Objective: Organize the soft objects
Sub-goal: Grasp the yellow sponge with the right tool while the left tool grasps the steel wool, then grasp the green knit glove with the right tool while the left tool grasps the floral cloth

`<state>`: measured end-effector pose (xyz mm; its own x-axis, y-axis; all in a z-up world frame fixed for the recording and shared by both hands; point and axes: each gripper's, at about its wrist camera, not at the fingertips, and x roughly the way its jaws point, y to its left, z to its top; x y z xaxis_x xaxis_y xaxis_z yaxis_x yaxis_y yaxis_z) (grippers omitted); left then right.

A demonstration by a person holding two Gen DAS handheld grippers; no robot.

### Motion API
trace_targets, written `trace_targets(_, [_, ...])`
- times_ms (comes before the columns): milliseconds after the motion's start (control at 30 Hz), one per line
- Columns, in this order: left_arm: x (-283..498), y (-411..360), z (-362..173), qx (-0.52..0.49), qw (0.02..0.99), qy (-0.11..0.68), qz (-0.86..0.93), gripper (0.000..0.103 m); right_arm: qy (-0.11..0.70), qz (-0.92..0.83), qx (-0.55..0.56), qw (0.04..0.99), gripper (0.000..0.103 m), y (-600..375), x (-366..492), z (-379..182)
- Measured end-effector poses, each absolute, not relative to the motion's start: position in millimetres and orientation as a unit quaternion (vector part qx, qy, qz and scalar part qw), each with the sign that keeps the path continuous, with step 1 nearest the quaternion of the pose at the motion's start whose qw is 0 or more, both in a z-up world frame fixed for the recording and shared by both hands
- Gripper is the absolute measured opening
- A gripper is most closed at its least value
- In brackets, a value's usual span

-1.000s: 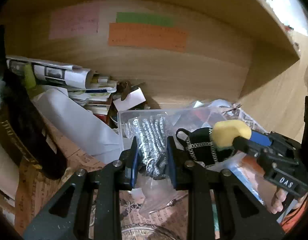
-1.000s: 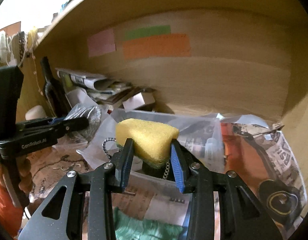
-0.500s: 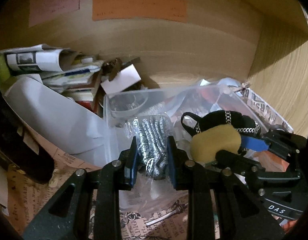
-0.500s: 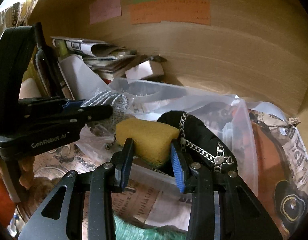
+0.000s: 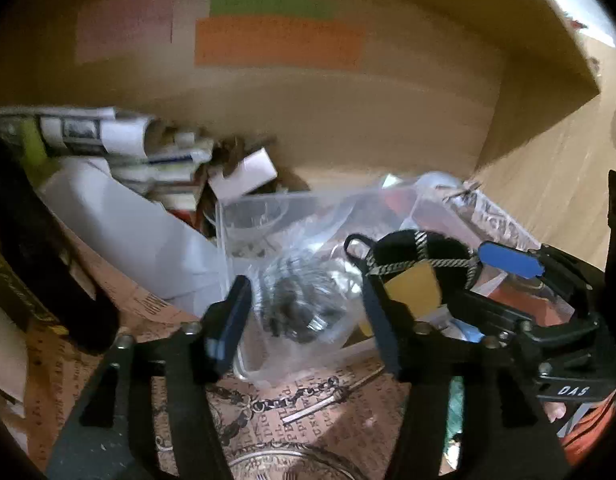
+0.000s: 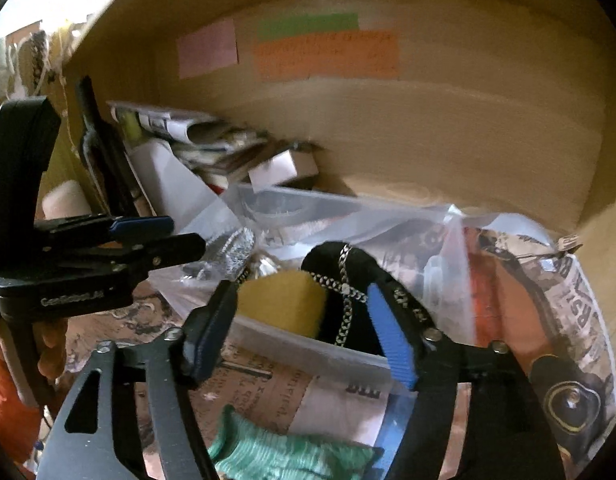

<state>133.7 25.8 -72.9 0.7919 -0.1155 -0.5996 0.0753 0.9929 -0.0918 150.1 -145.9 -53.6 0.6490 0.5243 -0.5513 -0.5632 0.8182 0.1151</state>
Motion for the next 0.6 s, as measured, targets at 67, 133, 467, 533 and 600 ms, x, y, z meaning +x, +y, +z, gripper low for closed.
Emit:
trace_targets(67, [121.6,24.1,-64.3,-0.028,0.952,0.301,-0.05,0.072,0.284,0.3,-0.027,0.91,0.084,-152.8,141.5,-48.0])
trace_targets(133, [112.8,23.0,-59.2,-0.025,0.955,0.291,-0.049,0.082,0.282,0.301,-0.034,0.91,0.084,-156.5,132.9,-46.9])
trace_targets(467, [81.8,4.0,-69.0,-0.001,0.956,0.291,-0.047,0.101,0.354,0.301,-0.06,0.884,0.084,-172.5,107.0,-95.8])
trace_targets(533, [80.8,1.3,-75.8,0.0,0.951,0.304,-0.052,0.101,0.37,0.302,-0.06,0.877,0.084,-170.8,105.4,-106.3])
trace_targets(600, [78.1,-1.9,-84.6,0.001,0.945,0.321,-0.056,0.101,0.382,0.301,-0.058,0.872,0.081,-170.3,104.1,-114.1])
